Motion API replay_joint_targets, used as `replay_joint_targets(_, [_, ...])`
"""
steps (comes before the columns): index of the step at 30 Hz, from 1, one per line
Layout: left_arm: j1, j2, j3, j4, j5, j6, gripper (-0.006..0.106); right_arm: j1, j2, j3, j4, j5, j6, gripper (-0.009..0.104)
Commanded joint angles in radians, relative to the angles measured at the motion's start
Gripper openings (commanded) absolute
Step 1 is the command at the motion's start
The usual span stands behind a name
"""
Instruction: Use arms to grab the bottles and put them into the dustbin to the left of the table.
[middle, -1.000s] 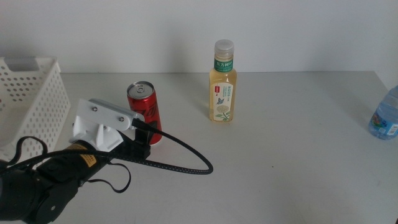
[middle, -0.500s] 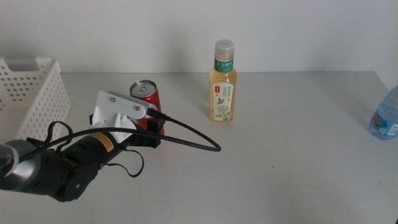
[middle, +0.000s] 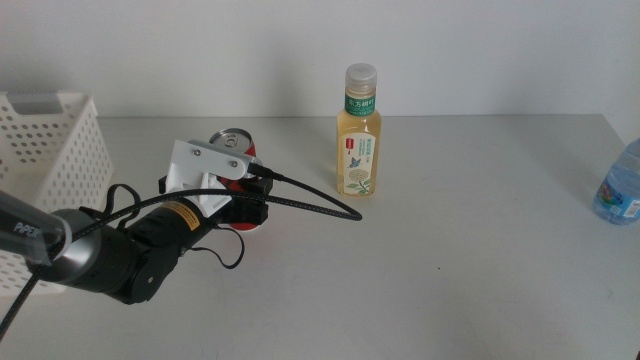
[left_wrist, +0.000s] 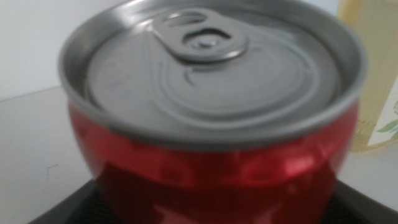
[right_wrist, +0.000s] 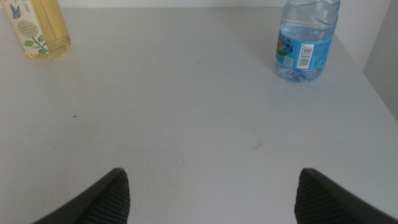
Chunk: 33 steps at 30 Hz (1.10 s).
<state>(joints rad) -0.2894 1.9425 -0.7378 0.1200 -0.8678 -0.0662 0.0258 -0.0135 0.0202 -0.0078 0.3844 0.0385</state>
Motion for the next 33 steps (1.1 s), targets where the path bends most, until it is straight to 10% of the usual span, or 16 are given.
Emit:
replay_joint_targets(1, [0.001,-0.039,-0.032,-0.038,-0.081,-0.016,0.093,-0.005,-0.022,-0.001,-0.012,-0.062,-0.009,0.069])
replay_joint_targets(9, [0.001,-0.019,-0.035,-0.081,-0.094,-0.008,0.084,-0.005,-0.022,-0.001,-0.012,-0.062,-0.009,0.069])
replay_joint_targets(21, [0.001,-0.094,-0.033,0.026,-0.012,-0.023,0.0,-0.005,-0.022,-0.001,-0.012,-0.062,-0.009,0.069])
replay_joint_targets(33, [0.0,-0.321,-0.035,-0.134,0.289,0.026,-0.002,-0.005,-0.022,-0.001,-0.012,-0.062,-0.009,0.069])
